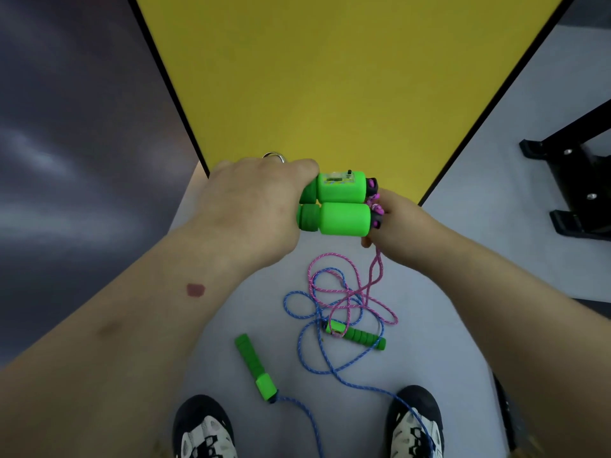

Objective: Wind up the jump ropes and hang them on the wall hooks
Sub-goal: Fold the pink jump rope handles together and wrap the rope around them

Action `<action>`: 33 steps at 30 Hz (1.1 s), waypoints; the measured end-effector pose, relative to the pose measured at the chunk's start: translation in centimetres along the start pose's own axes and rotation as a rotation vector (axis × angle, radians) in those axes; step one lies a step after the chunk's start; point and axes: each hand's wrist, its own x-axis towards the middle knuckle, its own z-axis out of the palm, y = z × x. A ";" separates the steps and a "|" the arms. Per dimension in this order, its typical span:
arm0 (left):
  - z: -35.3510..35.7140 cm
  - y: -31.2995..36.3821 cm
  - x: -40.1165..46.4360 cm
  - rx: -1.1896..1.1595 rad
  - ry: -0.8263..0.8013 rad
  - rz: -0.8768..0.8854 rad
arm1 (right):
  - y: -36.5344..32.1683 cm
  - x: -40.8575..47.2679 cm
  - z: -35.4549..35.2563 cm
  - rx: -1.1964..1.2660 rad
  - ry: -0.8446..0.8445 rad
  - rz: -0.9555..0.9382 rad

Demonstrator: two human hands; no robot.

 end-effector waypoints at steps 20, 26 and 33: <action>1.9 0.3 -0.1 0.085 0.192 -0.144 | -6.5 -2.4 -2.6 -0.828 -0.156 0.014; 2.2 1.1 -0.3 0.063 0.146 -0.053 | -7.4 -1.7 -6.6 -0.605 -0.091 -0.051; 1.4 1.4 -0.2 0.032 0.167 0.054 | -2.7 1.9 -5.9 0.055 0.010 -0.103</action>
